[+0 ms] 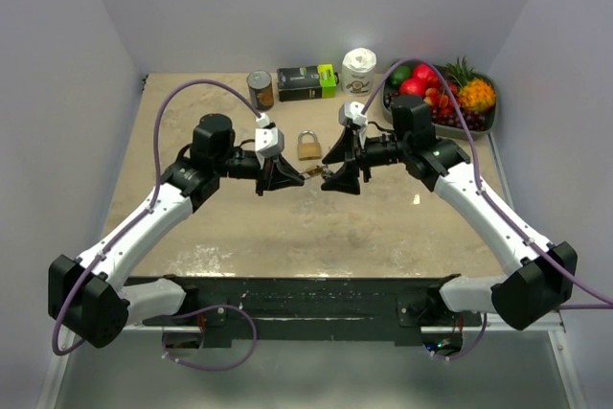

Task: Lock with the key
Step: Lock the lock.

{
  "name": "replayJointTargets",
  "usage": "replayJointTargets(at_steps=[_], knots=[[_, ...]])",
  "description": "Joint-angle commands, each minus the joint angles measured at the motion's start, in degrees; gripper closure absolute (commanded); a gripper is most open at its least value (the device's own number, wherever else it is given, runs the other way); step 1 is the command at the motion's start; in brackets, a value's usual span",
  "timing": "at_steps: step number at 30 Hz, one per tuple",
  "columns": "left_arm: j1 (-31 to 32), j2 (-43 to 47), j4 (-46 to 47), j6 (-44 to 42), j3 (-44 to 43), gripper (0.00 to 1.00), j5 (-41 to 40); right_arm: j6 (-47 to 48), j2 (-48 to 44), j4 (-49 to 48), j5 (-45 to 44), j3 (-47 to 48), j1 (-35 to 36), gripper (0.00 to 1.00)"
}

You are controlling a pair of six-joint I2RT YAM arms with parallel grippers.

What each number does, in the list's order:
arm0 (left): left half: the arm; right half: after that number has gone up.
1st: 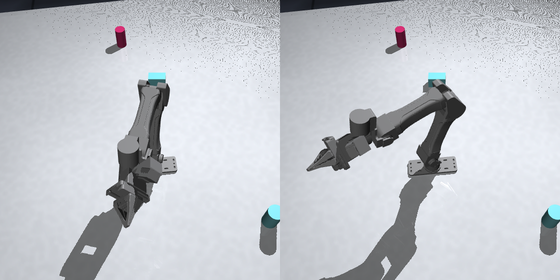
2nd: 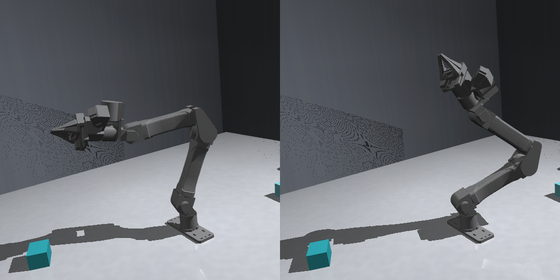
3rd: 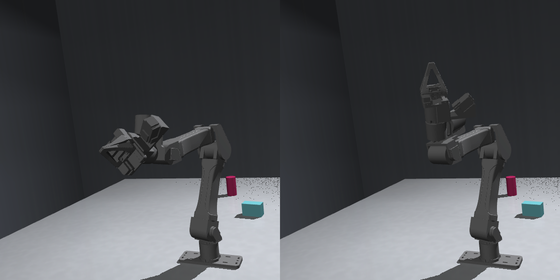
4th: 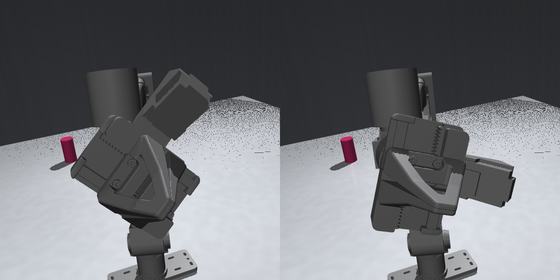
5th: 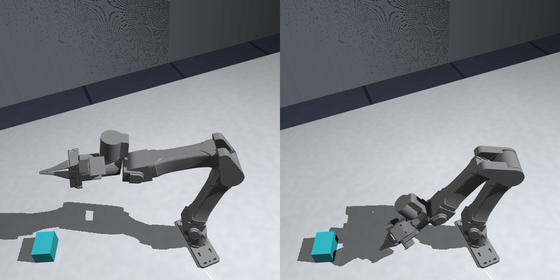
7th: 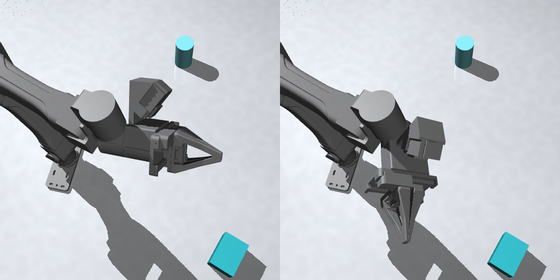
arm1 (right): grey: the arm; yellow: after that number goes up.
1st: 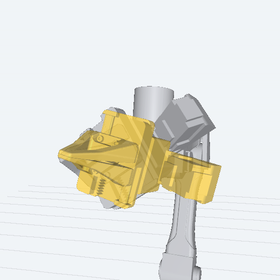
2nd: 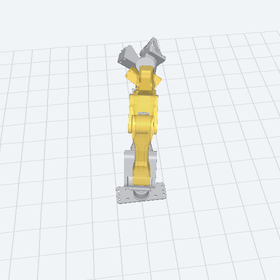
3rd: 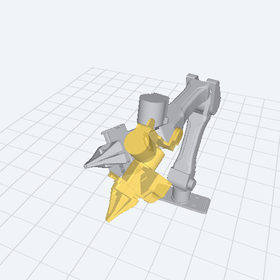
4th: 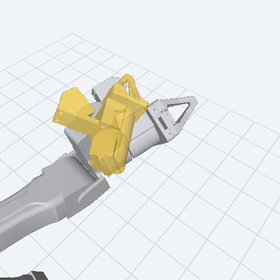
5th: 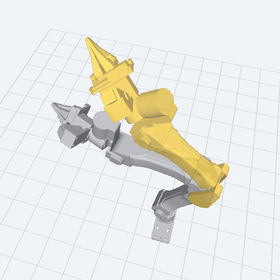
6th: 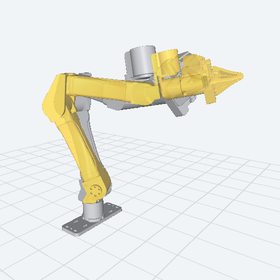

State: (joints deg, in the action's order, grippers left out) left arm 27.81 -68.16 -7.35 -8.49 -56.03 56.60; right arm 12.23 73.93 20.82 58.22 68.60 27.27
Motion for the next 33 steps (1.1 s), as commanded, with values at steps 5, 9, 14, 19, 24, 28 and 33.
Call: replayJointTargets(at_steps=[5,9,14,19,24,28,33], knots=[[0.2,-1.7,-10.7,-11.2,-5.4,1.0,0.5,21.8,2.3,18.3,-4.2,9.0,-0.1,0.13],[0.8,-2.5,-11.2,-11.4,-5.9,1.0,0.1,22.8,3.9,20.0,-3.2,10.8,-0.1,0.1],[2.2,-3.6,-11.1,-10.6,-6.7,1.0,-0.1,21.8,4.2,18.5,-1.7,11.0,1.6,0.13],[3.6,-4.5,-11.2,-9.7,-7.6,1.0,-0.2,20.9,5.3,17.3,-3.4,10.6,4.1,0.23],[3.7,-5.5,-11.9,-9.4,-8.6,1.0,-0.3,22.6,5.7,17.6,-5.6,10.9,5.3,0.42],[3.7,-6.3,-12.2,-8.9,-9.3,1.0,-0.3,24.8,6.0,18.7,-8.1,10.9,6.7,0.56],[3.7,-6.8,-13.6,-9.8,-9.9,1.0,-0.7,26.7,6.1,20.4,-9.8,10.9,6.9,0.9]])
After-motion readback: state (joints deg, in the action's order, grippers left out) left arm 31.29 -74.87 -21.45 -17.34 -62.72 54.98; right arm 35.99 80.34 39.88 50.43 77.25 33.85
